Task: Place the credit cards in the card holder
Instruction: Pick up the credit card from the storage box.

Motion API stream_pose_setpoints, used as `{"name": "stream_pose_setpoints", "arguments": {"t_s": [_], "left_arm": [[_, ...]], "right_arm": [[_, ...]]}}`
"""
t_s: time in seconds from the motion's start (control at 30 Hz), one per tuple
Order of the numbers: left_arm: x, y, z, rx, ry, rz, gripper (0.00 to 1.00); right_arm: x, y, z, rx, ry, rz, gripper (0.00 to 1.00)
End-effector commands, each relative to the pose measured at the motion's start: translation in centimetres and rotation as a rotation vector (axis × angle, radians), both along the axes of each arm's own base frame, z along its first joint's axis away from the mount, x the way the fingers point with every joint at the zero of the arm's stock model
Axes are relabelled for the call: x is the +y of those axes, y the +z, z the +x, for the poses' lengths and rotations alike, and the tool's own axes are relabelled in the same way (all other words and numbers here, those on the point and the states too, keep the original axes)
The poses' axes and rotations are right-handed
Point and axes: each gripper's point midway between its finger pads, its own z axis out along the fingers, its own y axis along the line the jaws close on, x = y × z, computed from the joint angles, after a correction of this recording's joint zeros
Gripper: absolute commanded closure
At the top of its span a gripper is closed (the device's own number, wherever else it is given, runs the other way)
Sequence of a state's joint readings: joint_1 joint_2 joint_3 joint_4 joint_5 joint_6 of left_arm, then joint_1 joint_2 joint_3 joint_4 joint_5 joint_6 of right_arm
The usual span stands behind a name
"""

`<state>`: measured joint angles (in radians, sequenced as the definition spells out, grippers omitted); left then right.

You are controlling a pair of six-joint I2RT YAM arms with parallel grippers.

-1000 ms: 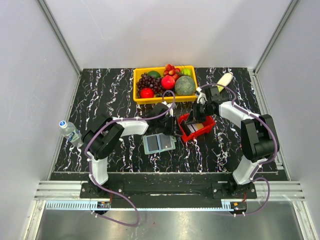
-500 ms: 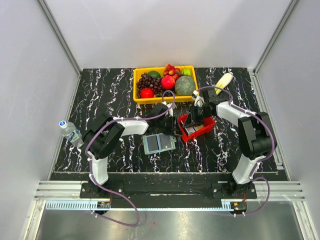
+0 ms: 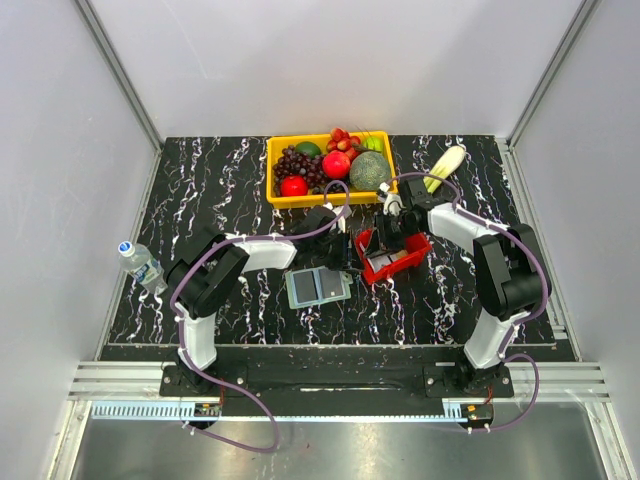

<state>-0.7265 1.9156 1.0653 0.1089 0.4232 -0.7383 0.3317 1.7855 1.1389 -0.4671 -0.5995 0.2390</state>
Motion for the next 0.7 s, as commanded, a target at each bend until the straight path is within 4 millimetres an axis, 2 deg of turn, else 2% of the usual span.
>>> {"name": "stream_pose_setpoints", "arguments": {"t_s": [0.0, 0.03, 0.13, 0.27, 0.5, 0.57, 0.67], "left_arm": [[-0.9, 2.1, 1.0, -0.057, -0.001, -0.061, 0.70], [-0.9, 2.1, 1.0, -0.056, -0.001, -0.062, 0.70], [-0.8, 2.1, 1.0, -0.055, 0.000, -0.061, 0.70], [-0.9, 2.1, 1.0, -0.056, -0.002, -0.062, 0.70], [-0.8, 2.1, 1.0, -0.054, 0.002, -0.067, 0.70], [-0.7, 2.0, 1.0, -0.050, 0.005, -0.067, 0.70], [-0.8, 2.1, 1.0, -0.050, 0.003, -0.070, 0.70]], "right_arm": [[0.9, 1.6, 0.2, -0.027, 0.026, 0.042, 0.77], [0.9, 1.7, 0.3, -0.027, 0.022, 0.043, 0.72], [0.9, 1.8, 0.4, -0.030, 0.015, 0.039, 0.73], [1.0, 1.6, 0.2, -0.014, 0.020, 0.048, 0.88], [1.9, 2.3, 0.0, -0.009, 0.034, 0.111, 0.86], [1.9, 2.2, -0.1, 0.000, 0.032, 0.114, 0.81], [2.0, 2.0, -0.2, 0.011, 0.038, 0.125, 0.83]]}}
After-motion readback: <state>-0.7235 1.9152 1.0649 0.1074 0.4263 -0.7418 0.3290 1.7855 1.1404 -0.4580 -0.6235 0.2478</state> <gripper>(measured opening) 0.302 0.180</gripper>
